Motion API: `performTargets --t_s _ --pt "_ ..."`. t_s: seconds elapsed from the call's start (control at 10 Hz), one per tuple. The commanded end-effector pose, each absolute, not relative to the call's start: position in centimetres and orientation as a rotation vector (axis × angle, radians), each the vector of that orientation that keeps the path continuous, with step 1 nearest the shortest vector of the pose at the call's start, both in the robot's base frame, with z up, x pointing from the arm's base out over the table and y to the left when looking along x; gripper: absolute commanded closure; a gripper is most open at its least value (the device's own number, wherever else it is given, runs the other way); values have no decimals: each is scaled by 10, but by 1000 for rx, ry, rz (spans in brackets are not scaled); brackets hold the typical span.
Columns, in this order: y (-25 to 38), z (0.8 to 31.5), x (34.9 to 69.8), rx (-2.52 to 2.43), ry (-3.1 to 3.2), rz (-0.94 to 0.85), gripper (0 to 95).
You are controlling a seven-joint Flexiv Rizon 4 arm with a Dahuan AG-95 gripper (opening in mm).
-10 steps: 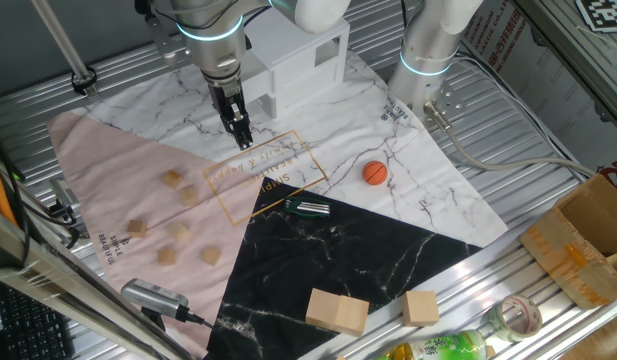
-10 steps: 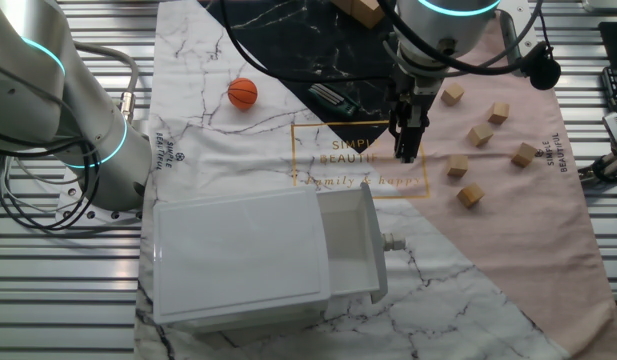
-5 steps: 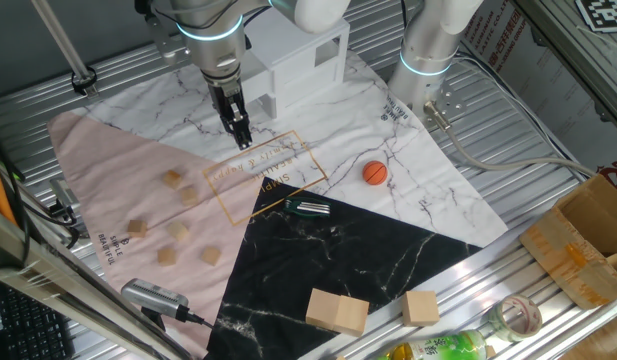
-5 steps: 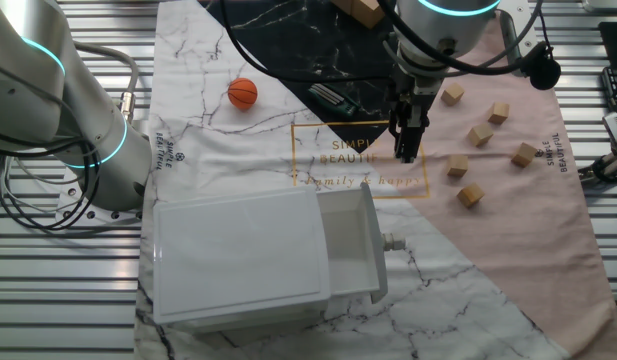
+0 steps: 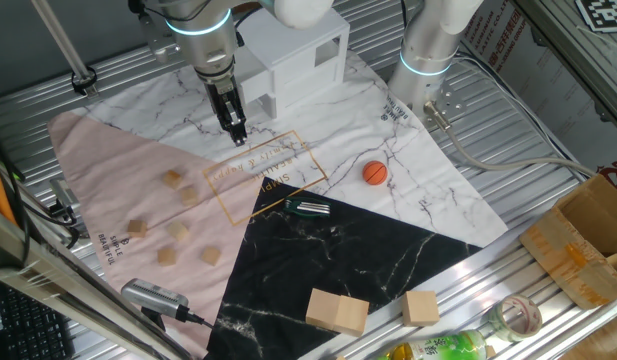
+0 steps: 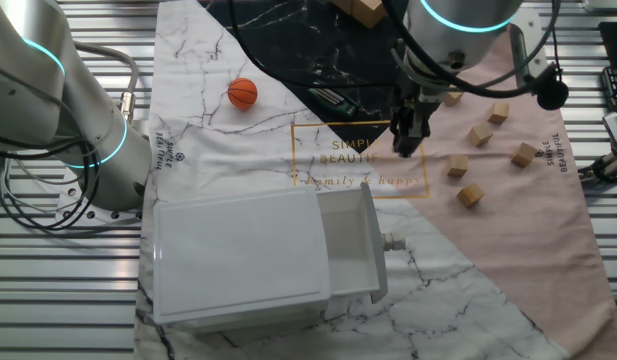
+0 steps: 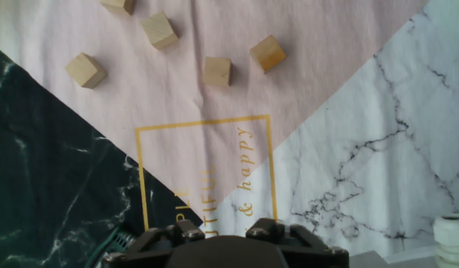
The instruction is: Stack the blocks into a pyramid shape
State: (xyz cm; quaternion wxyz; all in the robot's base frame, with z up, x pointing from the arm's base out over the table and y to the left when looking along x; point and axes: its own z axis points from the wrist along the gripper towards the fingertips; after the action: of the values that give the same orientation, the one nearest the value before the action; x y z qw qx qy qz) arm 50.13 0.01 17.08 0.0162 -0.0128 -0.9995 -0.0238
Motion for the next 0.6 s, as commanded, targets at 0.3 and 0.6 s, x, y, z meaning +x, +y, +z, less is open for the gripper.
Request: performTargets --t_s 0.3,0.6 --pt "0 171 500 -34 -3116 -71 950" --pt "0 171 500 -29 -3117 -71 950"
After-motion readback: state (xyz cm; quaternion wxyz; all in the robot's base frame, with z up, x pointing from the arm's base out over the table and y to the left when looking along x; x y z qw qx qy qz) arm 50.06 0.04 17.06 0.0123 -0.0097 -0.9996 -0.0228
